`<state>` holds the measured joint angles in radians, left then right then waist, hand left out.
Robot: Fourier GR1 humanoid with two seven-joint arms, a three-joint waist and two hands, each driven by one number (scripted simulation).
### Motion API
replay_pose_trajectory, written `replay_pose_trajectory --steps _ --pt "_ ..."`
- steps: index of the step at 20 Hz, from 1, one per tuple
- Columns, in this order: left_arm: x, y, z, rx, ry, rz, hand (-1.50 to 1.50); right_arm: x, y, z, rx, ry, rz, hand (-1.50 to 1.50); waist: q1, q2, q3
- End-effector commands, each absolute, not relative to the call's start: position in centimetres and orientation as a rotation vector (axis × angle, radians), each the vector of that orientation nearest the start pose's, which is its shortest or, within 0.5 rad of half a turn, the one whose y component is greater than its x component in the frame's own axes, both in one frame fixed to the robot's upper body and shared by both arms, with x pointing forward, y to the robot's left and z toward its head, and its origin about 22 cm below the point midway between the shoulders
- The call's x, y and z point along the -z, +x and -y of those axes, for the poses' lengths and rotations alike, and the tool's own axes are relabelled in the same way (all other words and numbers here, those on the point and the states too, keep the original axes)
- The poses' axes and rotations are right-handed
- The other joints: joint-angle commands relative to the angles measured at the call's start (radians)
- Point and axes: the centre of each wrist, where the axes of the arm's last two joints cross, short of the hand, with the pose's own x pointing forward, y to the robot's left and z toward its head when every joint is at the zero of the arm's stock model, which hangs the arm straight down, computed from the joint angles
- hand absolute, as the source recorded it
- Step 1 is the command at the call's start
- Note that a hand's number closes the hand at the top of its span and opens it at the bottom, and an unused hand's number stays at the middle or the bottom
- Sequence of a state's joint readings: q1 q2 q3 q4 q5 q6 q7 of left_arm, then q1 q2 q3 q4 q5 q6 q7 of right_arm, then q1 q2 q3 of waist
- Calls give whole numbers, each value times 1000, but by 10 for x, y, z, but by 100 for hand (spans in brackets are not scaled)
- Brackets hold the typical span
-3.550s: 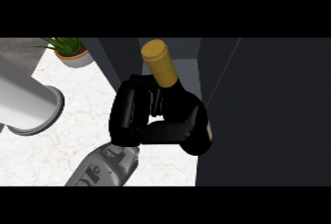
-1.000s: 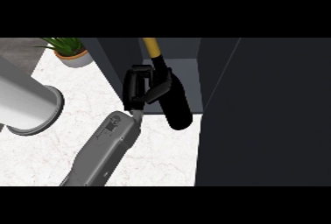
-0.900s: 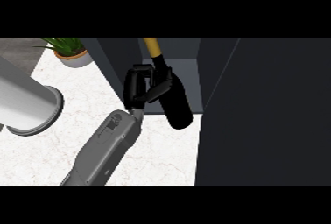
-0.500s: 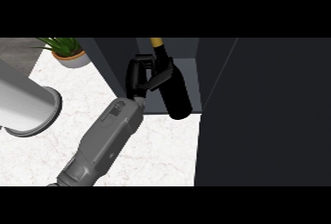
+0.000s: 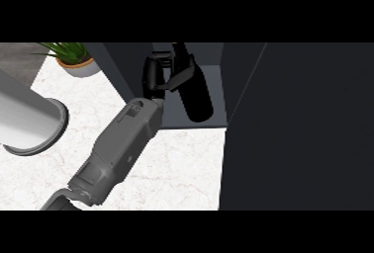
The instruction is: Pick up the wine, place it into the cabinet and close the cabinet
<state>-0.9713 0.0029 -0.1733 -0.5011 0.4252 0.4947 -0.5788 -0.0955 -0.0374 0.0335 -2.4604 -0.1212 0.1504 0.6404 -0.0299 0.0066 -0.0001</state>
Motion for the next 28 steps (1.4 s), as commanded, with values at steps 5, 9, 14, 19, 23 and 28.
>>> replay_pose_trajectory --steps 5,9,14,19,23,28 --pt "-42 428 -93 -82 170 1938 150 -199 144 217 -266 261 1922 -150 -14 6 0" --pt "-50 436 -104 -110 133 1902 150 -207 142 212 -248 262 1935 -150 -13 6 -1" --pt "-51 435 -94 -251 103 1840 150 -196 149 212 -287 281 1925 -150 -28 10 0" --pt "-27 430 -115 -285 39 1828 150 -203 135 219 -277 285 1925 -150 -27 11 0" --pt "-38 435 -113 -268 76 1842 150 -197 139 221 -295 282 1919 -150 -36 14 0" --pt "-32 434 -115 -240 114 1834 150 -202 147 214 -287 276 1940 -150 -24 12 0"
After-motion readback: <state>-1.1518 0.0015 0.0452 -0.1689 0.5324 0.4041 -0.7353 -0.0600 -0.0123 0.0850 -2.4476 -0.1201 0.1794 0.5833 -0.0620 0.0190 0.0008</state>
